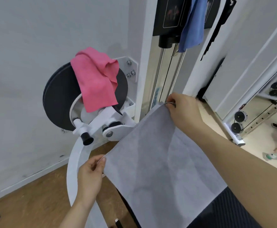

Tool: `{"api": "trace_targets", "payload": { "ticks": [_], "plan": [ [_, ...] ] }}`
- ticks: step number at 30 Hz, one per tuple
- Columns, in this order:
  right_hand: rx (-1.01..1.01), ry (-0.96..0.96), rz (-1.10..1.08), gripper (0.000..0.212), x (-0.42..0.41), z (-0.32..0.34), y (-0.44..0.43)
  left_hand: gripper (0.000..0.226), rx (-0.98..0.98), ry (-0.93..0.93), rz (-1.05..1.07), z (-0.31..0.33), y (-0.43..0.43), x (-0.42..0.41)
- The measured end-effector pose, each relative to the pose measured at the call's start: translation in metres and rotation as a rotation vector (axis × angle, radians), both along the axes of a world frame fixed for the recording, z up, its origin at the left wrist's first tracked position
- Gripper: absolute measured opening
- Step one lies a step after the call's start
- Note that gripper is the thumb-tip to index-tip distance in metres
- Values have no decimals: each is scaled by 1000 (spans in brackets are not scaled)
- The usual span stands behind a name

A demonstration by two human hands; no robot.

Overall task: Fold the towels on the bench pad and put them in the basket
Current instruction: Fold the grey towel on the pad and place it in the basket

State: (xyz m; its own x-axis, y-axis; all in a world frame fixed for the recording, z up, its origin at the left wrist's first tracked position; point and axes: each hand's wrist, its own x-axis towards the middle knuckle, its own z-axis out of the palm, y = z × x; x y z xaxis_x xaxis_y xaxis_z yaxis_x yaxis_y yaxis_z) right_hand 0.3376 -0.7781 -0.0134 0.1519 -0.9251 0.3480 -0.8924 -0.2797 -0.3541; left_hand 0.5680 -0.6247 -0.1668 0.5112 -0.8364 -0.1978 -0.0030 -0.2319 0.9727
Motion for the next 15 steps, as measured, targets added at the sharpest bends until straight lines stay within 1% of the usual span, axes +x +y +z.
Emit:
{"api": "trace_targets", "payload": {
  "ticks": [4, 6, 8, 10, 13, 15],
  "plan": [
    [32, 31, 7, 15, 10, -16, -28, 14, 38, -60, 23, -14, -21, 9],
    [52, 70, 4, 14, 12, -25, -38, 13, 63, -106, 13, -22, -28, 11],
    [69, 96, -9, 13, 12, -33, -45, 12, 81, -115, -1, -27, -34, 12],
    [75, 122, -25, 12, 11, -41, -50, 9, 89, -102, -23, -31, -38, 13],
    [81, 176, -61, 14, 9, -49, -56, 7, 89, -34, -47, -33, -42, 11],
    [122, 154, -81, 14, 9, -50, -59, 7, 91, 11, -52, -35, -43, 11]
  ]
}}
